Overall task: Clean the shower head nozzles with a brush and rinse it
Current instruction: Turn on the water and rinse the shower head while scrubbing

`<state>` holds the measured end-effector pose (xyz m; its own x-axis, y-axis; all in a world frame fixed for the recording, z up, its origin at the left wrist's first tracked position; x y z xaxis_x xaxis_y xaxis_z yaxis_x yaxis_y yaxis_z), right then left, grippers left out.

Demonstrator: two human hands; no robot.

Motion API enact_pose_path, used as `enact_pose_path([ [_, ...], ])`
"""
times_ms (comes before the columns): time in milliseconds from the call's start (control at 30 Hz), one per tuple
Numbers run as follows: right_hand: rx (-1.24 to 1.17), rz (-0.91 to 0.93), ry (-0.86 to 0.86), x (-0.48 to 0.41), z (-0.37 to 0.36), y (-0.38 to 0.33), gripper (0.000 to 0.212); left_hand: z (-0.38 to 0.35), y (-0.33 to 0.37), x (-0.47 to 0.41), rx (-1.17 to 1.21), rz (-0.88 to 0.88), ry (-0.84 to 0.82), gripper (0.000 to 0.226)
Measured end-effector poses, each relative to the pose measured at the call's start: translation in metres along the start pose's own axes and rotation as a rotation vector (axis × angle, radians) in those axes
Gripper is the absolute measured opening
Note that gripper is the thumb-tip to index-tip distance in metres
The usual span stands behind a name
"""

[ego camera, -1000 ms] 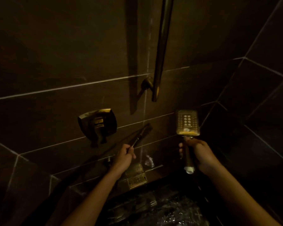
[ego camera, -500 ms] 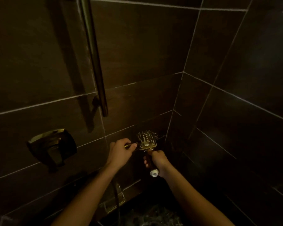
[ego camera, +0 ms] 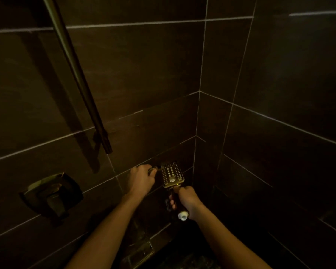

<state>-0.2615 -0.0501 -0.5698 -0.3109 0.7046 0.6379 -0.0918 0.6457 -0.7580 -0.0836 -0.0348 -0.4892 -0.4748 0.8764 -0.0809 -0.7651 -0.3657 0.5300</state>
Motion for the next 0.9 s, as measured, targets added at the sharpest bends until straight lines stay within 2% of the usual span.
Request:
enact_pose_path([
  [200,-0.035,0.021,-0.047,0.010,0.005,-0.002,0.021,0.006,0.011,-0.014,-0.062,-0.011,0.019,0.025],
  [367,-0.018,0.008,-0.034,0.008,0.004,-0.001,0.022,-0.003,0.016,-0.015,-0.054,-0.024,-0.026,0.017],
  [467,-0.043,-0.007,-0.054,0.009,0.003,0.000,0.022,-0.003,0.011,-0.015,-0.099,0.031,-0.037,0.016],
  [600,-0.051,0.001,-0.057,0.012,0.001,-0.002,0.022,-0.007,0.018,-0.016,-0.024,-0.003,-0.050,0.014],
  [800,-0.020,0.046,-0.063,0.017,-0.003,-0.005,0.022,-0.004,0.026,-0.019,-0.053,-0.011,-0.017,0.020],
  [900,-0.008,0.062,-0.071,0.018,-0.004,-0.004,0.028,-0.006,0.031,-0.019,0.031,-0.020,-0.053,0.023],
])
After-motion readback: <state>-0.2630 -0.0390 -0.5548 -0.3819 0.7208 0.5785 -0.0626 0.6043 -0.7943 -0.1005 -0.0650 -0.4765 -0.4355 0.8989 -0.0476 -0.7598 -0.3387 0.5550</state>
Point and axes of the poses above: each hand's wrist, its own x-axis away from the middle knuckle, its own z-axis out of the back of the hand, y = z × x, the point moved 6 cm from there along -x, towards the middle knuckle, and after that the axes turned 1 degree about x, right-handed, at the moved point
